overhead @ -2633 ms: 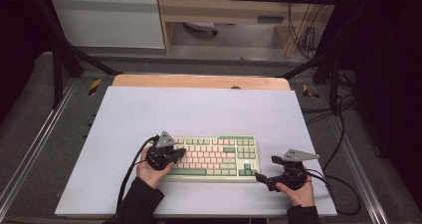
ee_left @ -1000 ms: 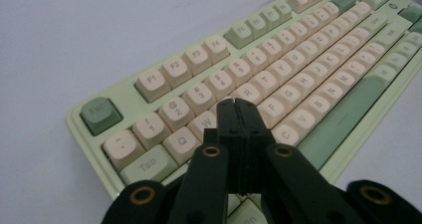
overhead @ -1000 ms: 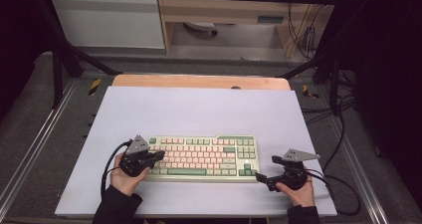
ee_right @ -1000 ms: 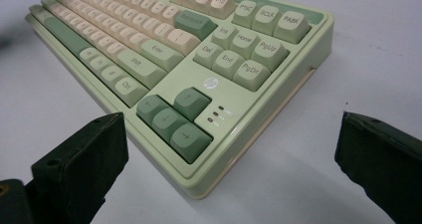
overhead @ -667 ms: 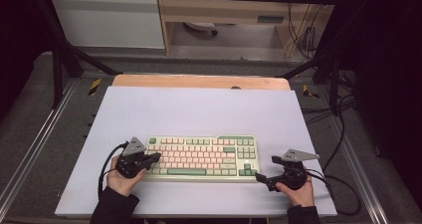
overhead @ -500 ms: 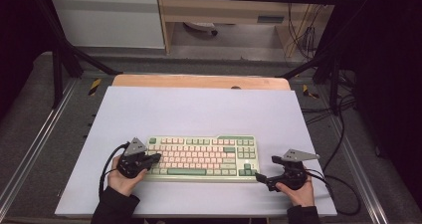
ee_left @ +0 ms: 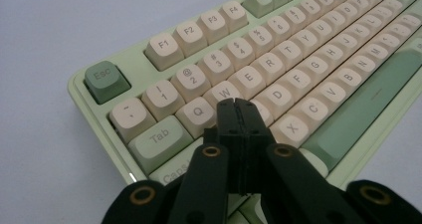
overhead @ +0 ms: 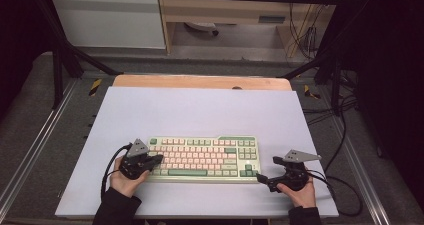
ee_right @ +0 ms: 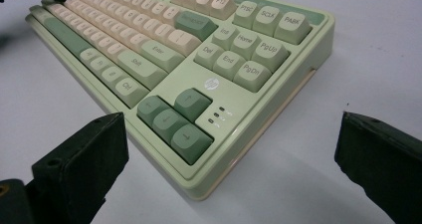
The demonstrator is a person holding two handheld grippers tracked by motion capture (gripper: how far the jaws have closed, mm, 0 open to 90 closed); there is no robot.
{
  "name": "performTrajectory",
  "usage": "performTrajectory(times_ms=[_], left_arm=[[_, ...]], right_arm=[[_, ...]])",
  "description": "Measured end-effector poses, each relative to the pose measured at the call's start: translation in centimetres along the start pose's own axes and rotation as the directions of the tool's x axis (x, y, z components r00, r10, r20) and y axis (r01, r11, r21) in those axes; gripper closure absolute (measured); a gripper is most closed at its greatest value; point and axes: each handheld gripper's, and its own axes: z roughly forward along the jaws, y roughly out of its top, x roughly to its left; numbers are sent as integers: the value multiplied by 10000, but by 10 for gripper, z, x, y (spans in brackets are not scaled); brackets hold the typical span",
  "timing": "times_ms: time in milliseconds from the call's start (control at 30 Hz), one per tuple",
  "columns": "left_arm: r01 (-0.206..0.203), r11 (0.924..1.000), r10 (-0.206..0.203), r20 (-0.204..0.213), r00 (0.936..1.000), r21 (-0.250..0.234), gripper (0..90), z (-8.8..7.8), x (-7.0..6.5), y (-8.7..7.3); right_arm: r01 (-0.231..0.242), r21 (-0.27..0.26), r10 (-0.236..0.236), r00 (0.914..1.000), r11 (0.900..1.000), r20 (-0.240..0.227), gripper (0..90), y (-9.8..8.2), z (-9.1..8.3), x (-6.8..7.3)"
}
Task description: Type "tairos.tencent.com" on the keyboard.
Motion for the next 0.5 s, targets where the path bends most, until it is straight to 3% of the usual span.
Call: performTrajectory(times_ms=[233, 500], left_arm=[[29, 9994, -26, 93, 10000, -338, 900, -10, 1, 2], [-101, 9990, 105, 106, 9999, -434, 900, -17, 3, 1]], right_arm=[[-47, -157, 45, 10000, 9999, -84, 10, 3, 1, 3], [233, -400, -243, 9994, 9989, -245, 19, 18, 7, 21]])
